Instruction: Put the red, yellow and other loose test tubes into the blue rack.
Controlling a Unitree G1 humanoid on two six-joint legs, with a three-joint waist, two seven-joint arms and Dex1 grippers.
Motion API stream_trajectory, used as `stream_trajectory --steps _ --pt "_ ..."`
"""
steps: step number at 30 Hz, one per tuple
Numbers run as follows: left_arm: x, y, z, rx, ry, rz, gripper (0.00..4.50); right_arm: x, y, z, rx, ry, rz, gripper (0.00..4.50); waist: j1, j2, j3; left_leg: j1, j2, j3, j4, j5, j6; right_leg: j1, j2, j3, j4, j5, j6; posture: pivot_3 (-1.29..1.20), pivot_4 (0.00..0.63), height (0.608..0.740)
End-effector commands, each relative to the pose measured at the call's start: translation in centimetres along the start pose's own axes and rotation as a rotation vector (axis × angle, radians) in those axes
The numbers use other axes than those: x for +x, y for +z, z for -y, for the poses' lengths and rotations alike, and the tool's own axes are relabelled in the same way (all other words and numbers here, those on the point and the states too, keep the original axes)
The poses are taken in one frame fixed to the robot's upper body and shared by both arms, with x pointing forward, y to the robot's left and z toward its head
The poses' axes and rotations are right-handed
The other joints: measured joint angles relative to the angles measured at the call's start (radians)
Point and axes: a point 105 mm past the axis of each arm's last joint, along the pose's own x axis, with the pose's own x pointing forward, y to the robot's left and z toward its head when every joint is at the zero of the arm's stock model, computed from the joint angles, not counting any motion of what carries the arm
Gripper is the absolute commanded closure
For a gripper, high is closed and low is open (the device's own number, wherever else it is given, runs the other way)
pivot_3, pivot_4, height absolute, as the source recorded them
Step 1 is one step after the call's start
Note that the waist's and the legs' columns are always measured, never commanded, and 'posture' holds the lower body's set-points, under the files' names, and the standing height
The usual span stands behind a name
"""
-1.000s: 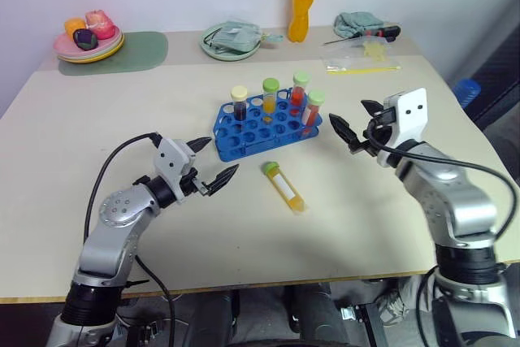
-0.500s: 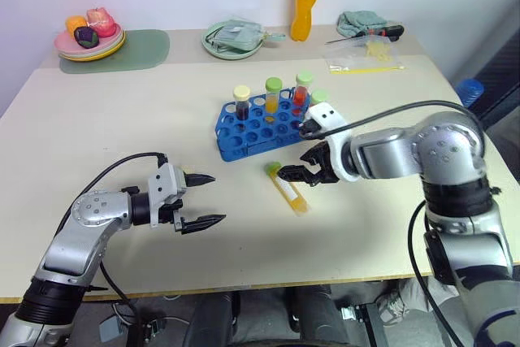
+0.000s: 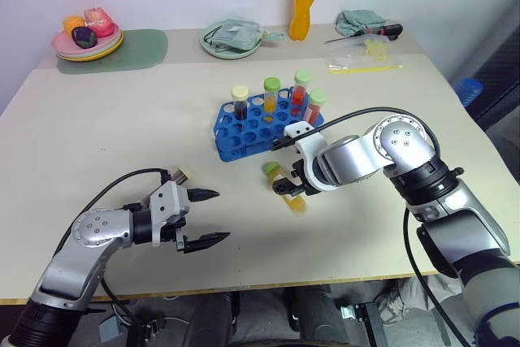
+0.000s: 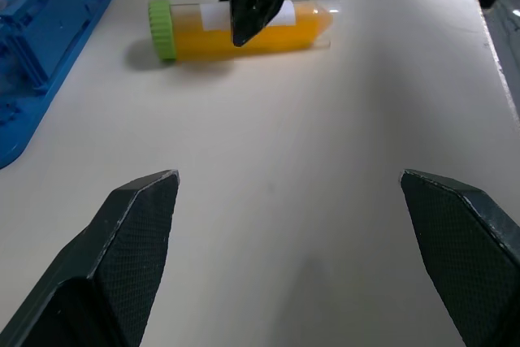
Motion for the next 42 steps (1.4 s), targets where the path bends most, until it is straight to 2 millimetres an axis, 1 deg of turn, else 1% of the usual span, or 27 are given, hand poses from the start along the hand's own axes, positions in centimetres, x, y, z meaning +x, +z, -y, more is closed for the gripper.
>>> stream_trajectory --steps 1,2,3,4,5,6,9,11,13,14,15,16,17,18,19,20,21,22,23,25,28,33,39,42 --pt "-0.1 1.1 0.0 0.035 0.011 0.033 0.0 -0.7 1.0 -0.5 -0.01 0.012 0.034 1.72 0.0 0.0 0.0 0.0 0.0 0.0 0.0 0.0 0.0 0.0 0.0 0.0 0.0 0.0 0.001 0.0 0.15 0.74" --pt "-0.1 1.1 0.0 0.035 0.012 0.034 0.0 -0.7 1.0 -0.5 -0.006 0.013 0.035 2.14 0.0 0.0 0.0 0.0 0.0 0.0 0.0 0.0 0.0 0.0 0.0 0.0 0.0 0.001 0.001 0.0 0.15 0.74" --pt "-0.1 1.1 0.0 0.034 0.014 0.035 0.0 -0.7 1.0 -0.6 -0.003 0.013 0.038 2.74 0.001 0.0 0.0 0.0 0.0 0.0 0.0 0.0 0.0 0.0 0.0 0.0 0.0 0.001 0.001 0.0 0.15 0.74" --pt "-0.1 1.1 0.0 0.034 0.015 0.036 0.0 -0.7 1.1 -0.6 -0.001 0.015 0.039 3.13 0.001 0.0 0.0 0.0 0.0 0.0 0.0 0.0 0.0 0.0 0.0 0.0 0.0 0.001 0.001 0.0 0.15 0.74" --pt "-0.1 1.1 0.0 0.033 0.017 0.036 0.0 -0.8 1.2 -0.7 -0.001 0.023 0.044 3.63 0.001 0.0 0.0 0.0 0.0 0.0 0.0 0.0 0.0 0.0 0.0 0.0 0.0 0.001 0.001 0.0 0.15 0.74" --pt "-0.1 1.1 0.0 0.032 0.019 0.036 0.0 -0.9 1.4 -0.8 0.0 0.031 0.051 3.8 0.001 0.0 0.0 0.0 0.0 0.0 0.0 0.0 0.0 0.0 0.0 0.0 0.0 0.001 0.001 0.0 0.15 0.74" --pt "-0.1 1.0 -0.1 0.032 0.028 0.034 0.0 -1.9 2.4 -1.1 0.013 0.063 0.117 3.8 0.001 0.0 0.0 0.0 0.0 0.0 0.0 0.0 0.0 0.0 0.0 0.0 0.0 0.001 0.001 0.0 0.15 0.74" --pt "-0.2 1.0 -0.4 0.035 0.051 0.037 0.0 -3.8 3.6 -1.4 -0.026 0.077 0.235 3.8 0.001 0.0 0.0 0.0 0.0 0.0 0.0 0.0 0.0 0.0 0.0 0.0 0.0 0.001 0.001 0.0 0.15 0.74" --pt "-0.4 1.2 -0.9 0.041 0.091 0.056 0.0 -5.9 5.3 -1.6 -0.11 0.052 0.433 3.8 0.004 0.001 0.0 -0.001 0.0 0.0 0.0 0.0 0.0 -0.001 0.0 0.0 0.0 0.001 0.002 0.0 0.15 0.74" --pt "-0.4 1.4 -1.2 0.037 0.123 0.073 0.0 -6.8 6.0 -1.5 -0.092 0.075 0.547 3.8 0.006 0.0 0.0 -0.003 0.0 0.0 0.0 0.0 0.0 -0.002 0.001 -0.001 0.0 0.001 0.003 0.0 0.15 0.74" --pt "-0.3 1.6 -1.7 0.025 0.167 0.102 0.0 -7.8 6.9 -0.7 -0.063 0.06 0.689 3.8 0.006 0.0 0.0 -0.004 0.0 -0.001 0.0 0.0 0.0 -0.003 0.001 -0.001 -0.001 0.002 0.003 0.0 0.15 0.74" --pt "-0.3 1.8 -2.0 0.015 0.197 0.121 0.0 -8.5 7.4 -0.1 -0.053 0.049 0.788 3.8 0.009 -0.001 -0.001 -0.004 0.0 -0.001 0.0 0.0 0.0 -0.003 0.001 -0.001 -0.001 0.002 0.004 0.0 0.15 0.74" --pt "-0.2 2.0 -2.5 0.021 0.241 0.143 0.0 -9.4 7.9 0.5 -0.079 0.014 0.914 3.8 0.011 -0.002 -0.001 -0.004 0.001 -0.001 0.0 0.0 0.0 -0.002 0.002 -0.002 -0.002 0.002 0.004 0.0 0.15 0.74" --pt "0.0 2.2 -3.0 0.013 0.286 0.169 0.0 -10.0 8.1 0.8 -0.092 0.017 1.027 3.8 0.012 -0.001 -0.001 -0.004 0.001 -0.002 0.0 0.0 0.001 0.0 0.002 -0.003 -0.004 0.002 0.005 0.0 0.15 0.74" --pt "0.2 2.4 -3.3 0.006 0.32 0.194 0.0 -10.2 8.2 1.0 -0.101 0.019 1.109 3.8 0.011 -0.002 -0.001 -0.004 0.001 -0.002 0.001 0.0 0.001 0.0 0.002 -0.003 -0.006 0.003 0.005 0.0 0.15 0.74" --pt "0.8 2.6 -3.8 -0.004 0.368 0.224 0.0 -9.8 8.3 2.2 -0.081 -0.061 1.203 3.8 0.011 -0.002 -0.001 -0.004 0.001 -0.002 0.001 0.0 0.001 0.001 0.002 -0.003 -0.007 0.003 0.006 0.0 0.15 0.74" --pt "1.5 2.8 -4.1 -0.01 0.406 0.251 0.0 -9.1 8.2 3.2 -0.044 -0.121 1.274 3.8 0.008 -0.002 -0.001 -0.003 0.0 -0.001 0.002 0.0 0.001 0.002 0.002 -0.003 -0.008 0.004 0.007 0.0 0.15 0.74" --pt "2.1 3.0 -4.4 0.0 0.448 0.273 0.0 -8.6 8.1 3.8 -0.03 -0.178 1.356 3.8 0.007 -0.002 -0.002 -0.003 0.0 -0.001 0.002 0.0 0.001 0.002 0.002 -0.002 -0.008 0.004 0.008 0.0 0.15 0.74" --pt "2.5 3.2 -4.6 0.009 0.475 0.287 0.0 -8.4 7.9 4.0 -0.03 -0.21 1.412 3.8 0.004 -0.002 -0.001 -0.003 0.0 0.0 0.003 0.0 0.001 0.002 0.002 -0.001 -0.008 0.006 0.011 0.0 0.15 0.74" --pt "3.5 3.9 -5.1 0.001 0.535 0.333 0.0 -7.2 8.0 3.8 -0.007 -0.22 1.467 3.8 0.001 -0.002 -0.001 -0.002 0.0 0.001 0.002 0.0 0.0 0.002 0.002 0.0 -0.006 0.007 0.012 0.0 0.15 0.74" --pt "4.8 4.7 -4.8 0.006 0.56 0.371 0.0 -6.3 8.5 3.0 -0.004 -0.186 1.526 3.8 0.002 -0.002 -0.001 -0.001 0.0 0.002 0.002 0.0 0.0 0.001 0.003 0.0 -0.005 0.007 0.012 0.0 0.15 0.74" --pt "5.4 4.9 -4.4 0.011 0.569 0.38 0.0 -4.3 8.7 1.8 -0.049 -0.15 1.529 3.8 0.006 -0.001 -0.001 -0.001 0.0 0.001 0.001 0.0 0.0 0.001 0.002 0.0 -0.005 0.007 0.012 0.0 0.15 0.74" --pt "5.0 5.1 -4.4 0.014 0.572 0.385 0.0 -2.7 8.1 2.1 -0.056 -0.139 1.512 3.8 0.006 -0.001 -0.001 0.0 0.0 0.001 0.001 0.0 0.0 0.002 0.002 0.0 -0.005 0.007 0.011 0.0 0.15 0.74" --pt "4.6 5.1 -4.6 0.01 0.577 0.389 0.0 -1.5 7.4 2.7 -0.052 -0.157 1.479 3.8 0.005 -0.001 -0.001 0.0 0.0 0.001 0.001 0.0 0.0 0.002 0.002 0.0 -0.005 0.007 0.011 0.0 0.15 0.74"
